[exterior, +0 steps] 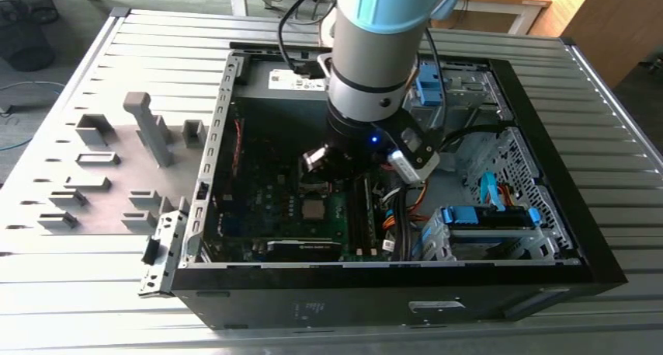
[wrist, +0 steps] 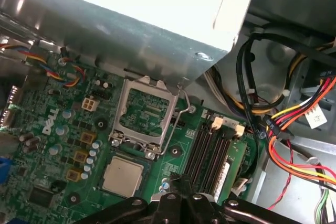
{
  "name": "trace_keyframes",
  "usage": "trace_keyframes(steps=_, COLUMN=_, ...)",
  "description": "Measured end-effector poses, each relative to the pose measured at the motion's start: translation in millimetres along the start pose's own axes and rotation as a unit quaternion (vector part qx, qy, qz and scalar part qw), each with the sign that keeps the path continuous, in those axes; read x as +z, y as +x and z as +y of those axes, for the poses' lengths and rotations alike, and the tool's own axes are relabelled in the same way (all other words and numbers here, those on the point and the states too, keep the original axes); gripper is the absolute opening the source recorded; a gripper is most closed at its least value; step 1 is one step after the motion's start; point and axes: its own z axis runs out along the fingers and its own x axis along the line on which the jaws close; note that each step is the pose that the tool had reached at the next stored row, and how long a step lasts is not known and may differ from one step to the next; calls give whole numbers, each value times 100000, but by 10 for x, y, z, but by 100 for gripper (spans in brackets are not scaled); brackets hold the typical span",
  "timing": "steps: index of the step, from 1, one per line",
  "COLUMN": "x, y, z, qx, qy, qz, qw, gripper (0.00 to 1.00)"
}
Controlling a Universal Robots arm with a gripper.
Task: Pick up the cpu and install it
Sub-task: 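Close the cpu cover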
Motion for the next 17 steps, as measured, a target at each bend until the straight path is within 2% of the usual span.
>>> trace_keyframes(steps=7, x=0, y=0, z=0, qx=-245, qy=6, qz=23, qw=100000, gripper=11)
trace_keyframes(steps=12, x=8, y=0, z=0, qx=-2801, qy=-59, qz=102, qw=99961, gripper=11)
trace_keyframes(steps=17, x=20, y=-10, z=20, qx=-3829, qy=-86, qz=140, qw=99927, gripper=11)
